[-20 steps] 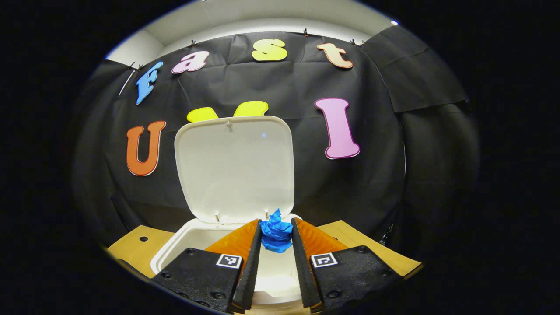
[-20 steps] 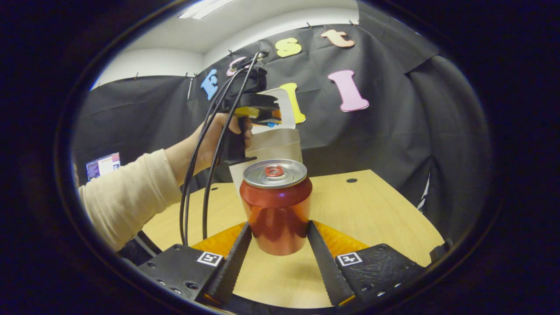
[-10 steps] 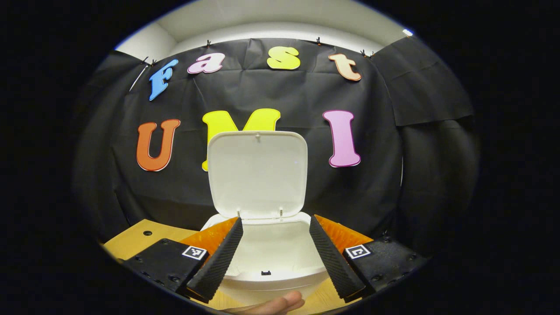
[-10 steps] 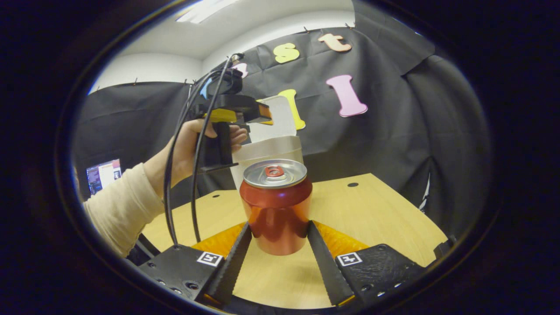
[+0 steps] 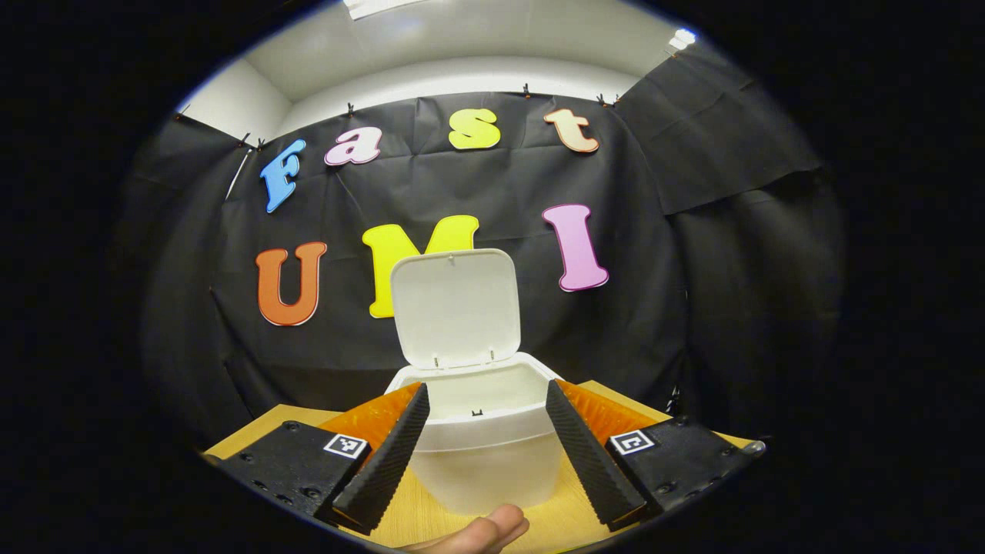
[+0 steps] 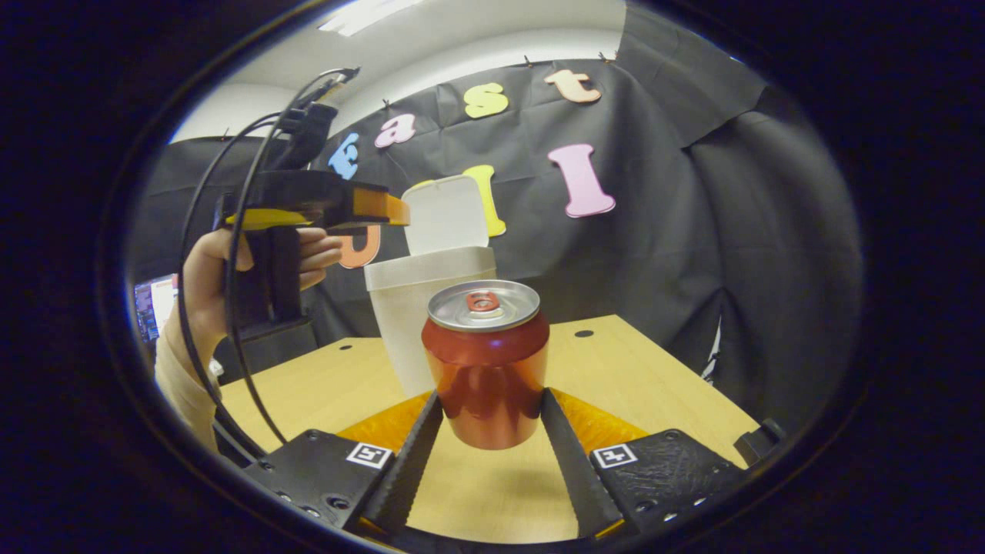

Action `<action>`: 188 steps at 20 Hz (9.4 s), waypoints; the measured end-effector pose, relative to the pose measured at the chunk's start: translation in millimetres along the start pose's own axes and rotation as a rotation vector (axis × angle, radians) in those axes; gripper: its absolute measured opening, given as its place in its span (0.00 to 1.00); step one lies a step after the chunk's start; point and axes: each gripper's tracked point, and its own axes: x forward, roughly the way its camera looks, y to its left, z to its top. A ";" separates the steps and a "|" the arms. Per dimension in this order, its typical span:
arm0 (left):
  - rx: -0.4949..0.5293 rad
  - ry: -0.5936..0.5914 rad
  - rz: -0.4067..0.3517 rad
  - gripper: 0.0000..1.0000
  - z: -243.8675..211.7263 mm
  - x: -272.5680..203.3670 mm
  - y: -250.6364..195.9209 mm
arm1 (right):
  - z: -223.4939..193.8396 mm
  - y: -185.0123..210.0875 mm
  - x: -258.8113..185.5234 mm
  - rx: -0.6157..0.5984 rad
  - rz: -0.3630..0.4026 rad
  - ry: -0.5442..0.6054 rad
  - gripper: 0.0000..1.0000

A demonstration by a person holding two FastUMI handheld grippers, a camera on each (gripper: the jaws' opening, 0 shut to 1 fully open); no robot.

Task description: Press the lid of the desktop garbage bin to open it, pick up the crumpled paper on the desktop and throw it into the bin, then pick up the pop can on the desktop and drop it into the bin, and finally close the garbage bin lid.

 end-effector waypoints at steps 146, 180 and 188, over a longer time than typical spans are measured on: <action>-0.098 0.112 0.273 0.98 -126.1 -101.7 187.9 | 158.5 139.7 250.4 -0.102 -0.109 -0.038 0.98; -0.119 0.146 0.264 0.99 -121.6 -108.1 127.5 | 63.4 106.6 66.4 -0.266 -0.014 -0.045 0.98; -0.125 0.134 0.229 0.99 -118.1 -108.0 116.9 | 68.4 95.9 65.8 -0.239 -0.042 -0.048 0.95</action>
